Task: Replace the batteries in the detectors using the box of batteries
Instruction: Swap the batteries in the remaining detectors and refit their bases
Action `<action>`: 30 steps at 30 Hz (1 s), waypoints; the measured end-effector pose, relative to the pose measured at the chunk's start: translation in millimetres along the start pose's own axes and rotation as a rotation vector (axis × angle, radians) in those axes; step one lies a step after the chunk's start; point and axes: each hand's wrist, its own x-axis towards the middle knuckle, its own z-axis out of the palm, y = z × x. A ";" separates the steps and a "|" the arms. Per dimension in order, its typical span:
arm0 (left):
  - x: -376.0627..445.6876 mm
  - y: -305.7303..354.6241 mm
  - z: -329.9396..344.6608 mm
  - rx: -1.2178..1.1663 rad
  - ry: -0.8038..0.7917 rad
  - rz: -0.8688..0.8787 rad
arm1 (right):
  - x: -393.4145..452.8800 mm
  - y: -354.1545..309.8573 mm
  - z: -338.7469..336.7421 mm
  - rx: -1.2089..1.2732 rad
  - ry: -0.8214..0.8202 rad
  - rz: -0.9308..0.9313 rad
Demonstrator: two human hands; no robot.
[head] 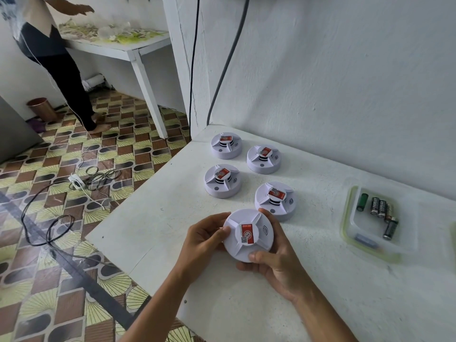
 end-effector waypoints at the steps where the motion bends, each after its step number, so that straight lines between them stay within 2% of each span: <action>1: -0.1 0.0 0.1 0.000 0.000 0.002 | 0.0 0.2 -0.1 0.003 -0.001 0.001; 10: 0.1 0.3 -0.4 0.018 -0.006 0.005 | 0.1 -1.7 2.6 0.055 -0.005 -0.002; 17: -0.8 0.7 -0.6 0.008 -0.010 -0.003 | 0.1 -6.4 5.6 0.363 0.002 0.114; 30: -1.1 0.1 -0.1 0.029 -0.004 0.002 | -3.9 -8.7 8.4 0.383 0.019 0.100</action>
